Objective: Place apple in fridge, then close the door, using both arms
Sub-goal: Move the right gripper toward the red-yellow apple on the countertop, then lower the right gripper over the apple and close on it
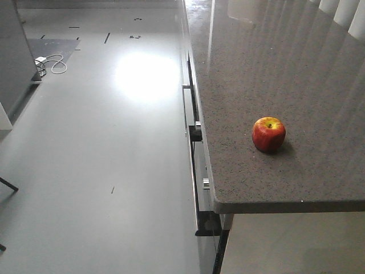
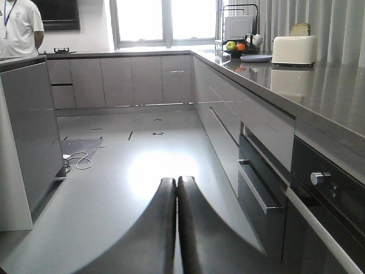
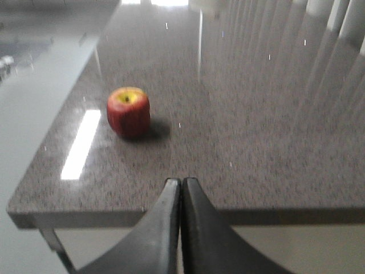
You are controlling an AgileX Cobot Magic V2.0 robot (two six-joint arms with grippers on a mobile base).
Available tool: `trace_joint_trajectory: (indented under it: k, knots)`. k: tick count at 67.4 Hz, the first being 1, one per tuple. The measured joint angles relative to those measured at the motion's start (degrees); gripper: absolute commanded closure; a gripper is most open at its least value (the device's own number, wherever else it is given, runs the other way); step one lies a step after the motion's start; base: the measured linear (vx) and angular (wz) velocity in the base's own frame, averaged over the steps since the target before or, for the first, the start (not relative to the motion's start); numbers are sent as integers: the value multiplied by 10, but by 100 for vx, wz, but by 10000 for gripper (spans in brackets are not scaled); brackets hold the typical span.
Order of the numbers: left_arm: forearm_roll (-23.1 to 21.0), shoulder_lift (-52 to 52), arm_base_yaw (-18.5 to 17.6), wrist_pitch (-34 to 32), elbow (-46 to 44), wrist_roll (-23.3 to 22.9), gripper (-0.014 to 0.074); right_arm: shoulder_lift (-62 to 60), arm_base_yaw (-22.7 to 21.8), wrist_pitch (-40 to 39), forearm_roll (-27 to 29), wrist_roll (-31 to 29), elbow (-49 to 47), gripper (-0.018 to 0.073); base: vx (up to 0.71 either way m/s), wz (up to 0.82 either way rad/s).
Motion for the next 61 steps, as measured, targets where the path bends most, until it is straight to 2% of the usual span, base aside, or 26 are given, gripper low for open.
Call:
trace_joint_trajectory:
  k: [5,12,20,29,33,39,61]
  knots:
    - [0,0,0,0,0,0,603,41,0,45,1,-14,-37,466,0,0]
    - [0,0,0,0,0,0,603,94,0,89,16,-55,-76,288,0,0]
    - [0,0,0,0,0,0,603,148,0,104,54,-106,-106,41,0,0]
    - [0,0,0,0,0,0,603,211,0,108,84,-161,-137,-139,0,0]
    - [0,0,0,0,0,0,603,244,0,108,92,-184,-150,-168,0,0]
    - [0,0,0,0,0,0,603,290,0,108,99,-211,-170,-164,0,0]
    - [0,0,0,0,0,0,603,490,8,73,109,-256,-260,-147,0,0]
